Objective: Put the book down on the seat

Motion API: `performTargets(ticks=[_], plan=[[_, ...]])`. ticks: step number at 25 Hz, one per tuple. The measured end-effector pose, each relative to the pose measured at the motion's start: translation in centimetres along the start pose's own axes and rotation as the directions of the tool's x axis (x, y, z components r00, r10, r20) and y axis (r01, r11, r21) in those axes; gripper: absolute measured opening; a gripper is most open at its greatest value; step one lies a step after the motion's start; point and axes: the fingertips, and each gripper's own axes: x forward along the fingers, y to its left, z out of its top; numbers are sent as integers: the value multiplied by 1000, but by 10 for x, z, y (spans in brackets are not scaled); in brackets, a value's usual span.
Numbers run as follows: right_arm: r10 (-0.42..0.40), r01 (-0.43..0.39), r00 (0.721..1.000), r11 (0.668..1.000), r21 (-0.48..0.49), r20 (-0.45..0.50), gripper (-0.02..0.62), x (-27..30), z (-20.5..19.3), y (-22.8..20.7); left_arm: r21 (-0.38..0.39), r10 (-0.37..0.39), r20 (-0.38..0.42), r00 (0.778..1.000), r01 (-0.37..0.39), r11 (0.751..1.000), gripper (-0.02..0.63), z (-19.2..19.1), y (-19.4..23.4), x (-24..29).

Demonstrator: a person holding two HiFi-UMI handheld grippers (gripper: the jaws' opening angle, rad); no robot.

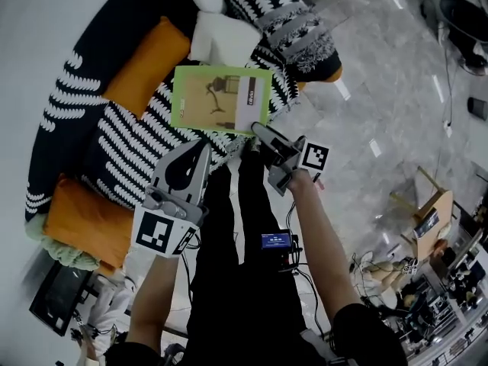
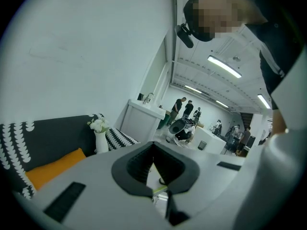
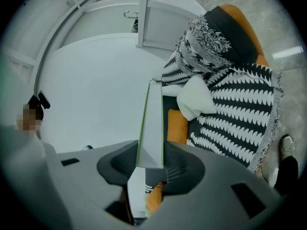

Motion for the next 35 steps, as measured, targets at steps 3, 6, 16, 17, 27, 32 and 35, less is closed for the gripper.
performTargets(ticks=[3, 6, 16, 17, 27, 32, 35], plan=[[-2, 1, 1000, 1000, 21, 9, 156, 2, 12, -12, -10, -4, -18, 1000, 4, 1000, 12, -2, 4, 18], [-1, 1, 1000, 1000, 28, 19, 158, 9, 14, -14, -9, -13, -36, 999, 12, 1000, 12, 2, 8, 18], [-37, 37, 999, 998, 44, 12, 156, 15, 1, -80, -56, -23, -52, 998, 21, 998, 12, -32, 23, 30], [-38, 38, 999, 998, 46, 11, 156, 18, 0, -85, -55, -22, -52, 998, 19, 998, 12, -33, 26, 31], [-80, 79, 997, 995, 61, 1, 156, 32, -7, -141, -51, -20, -55, 998, 18, 999, 12, -68, 45, 45], [-76, 77, 997, 996, 55, -16, 156, 40, -11, -155, -35, -27, -66, 997, 25, 999, 12, -75, 46, 46], [-86, 87, 996, 995, 58, -22, 156, 45, -15, -172, -35, -26, -63, 998, 24, 999, 12, -86, 50, 44]])
